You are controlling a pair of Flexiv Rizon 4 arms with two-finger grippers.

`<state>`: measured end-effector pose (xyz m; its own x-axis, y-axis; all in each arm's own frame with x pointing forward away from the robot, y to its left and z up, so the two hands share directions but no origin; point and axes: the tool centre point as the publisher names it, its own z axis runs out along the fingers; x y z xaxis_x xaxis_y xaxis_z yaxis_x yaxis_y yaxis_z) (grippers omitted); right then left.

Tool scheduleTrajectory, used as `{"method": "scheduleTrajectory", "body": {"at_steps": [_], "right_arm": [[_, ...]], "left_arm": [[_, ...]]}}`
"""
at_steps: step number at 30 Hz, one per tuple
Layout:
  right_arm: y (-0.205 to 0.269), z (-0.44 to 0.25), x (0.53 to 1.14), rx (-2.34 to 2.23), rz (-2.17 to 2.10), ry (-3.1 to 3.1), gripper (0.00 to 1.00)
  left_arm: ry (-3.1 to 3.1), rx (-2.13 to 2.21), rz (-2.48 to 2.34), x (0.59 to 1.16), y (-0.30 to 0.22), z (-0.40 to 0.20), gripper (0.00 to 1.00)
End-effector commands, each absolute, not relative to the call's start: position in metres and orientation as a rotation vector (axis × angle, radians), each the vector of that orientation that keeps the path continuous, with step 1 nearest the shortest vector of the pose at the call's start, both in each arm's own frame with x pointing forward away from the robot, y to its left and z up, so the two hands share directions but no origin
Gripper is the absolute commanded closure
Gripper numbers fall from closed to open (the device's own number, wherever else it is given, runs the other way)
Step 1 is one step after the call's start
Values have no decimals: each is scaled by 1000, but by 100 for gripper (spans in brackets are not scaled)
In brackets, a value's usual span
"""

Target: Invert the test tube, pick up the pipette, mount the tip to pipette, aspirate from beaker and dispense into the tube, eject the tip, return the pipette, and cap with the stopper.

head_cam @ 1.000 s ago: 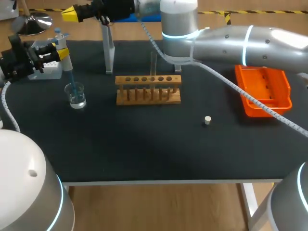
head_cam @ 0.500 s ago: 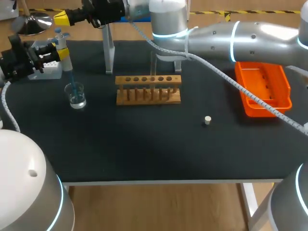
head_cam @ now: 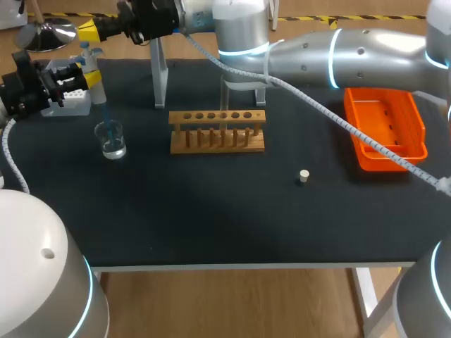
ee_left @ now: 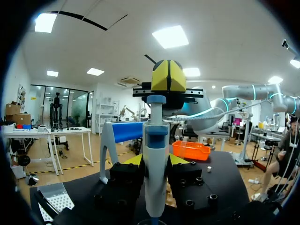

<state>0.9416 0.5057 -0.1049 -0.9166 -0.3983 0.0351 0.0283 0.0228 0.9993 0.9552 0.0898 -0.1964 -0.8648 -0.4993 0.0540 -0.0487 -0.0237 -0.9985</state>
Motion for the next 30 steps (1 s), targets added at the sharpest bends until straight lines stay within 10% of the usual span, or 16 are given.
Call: {"method": "scheduleTrajectory", "body": {"at_steps": [1,30], "right_arm": [[510,-108,947,405,-1943,-2001,100],[515,-123,955,381,-1916,-2046,100]], "left_arm": [[1935,-570,-1961,955,91,-197,100],[1935,-570,-1961,955,91,-197,100]]}}
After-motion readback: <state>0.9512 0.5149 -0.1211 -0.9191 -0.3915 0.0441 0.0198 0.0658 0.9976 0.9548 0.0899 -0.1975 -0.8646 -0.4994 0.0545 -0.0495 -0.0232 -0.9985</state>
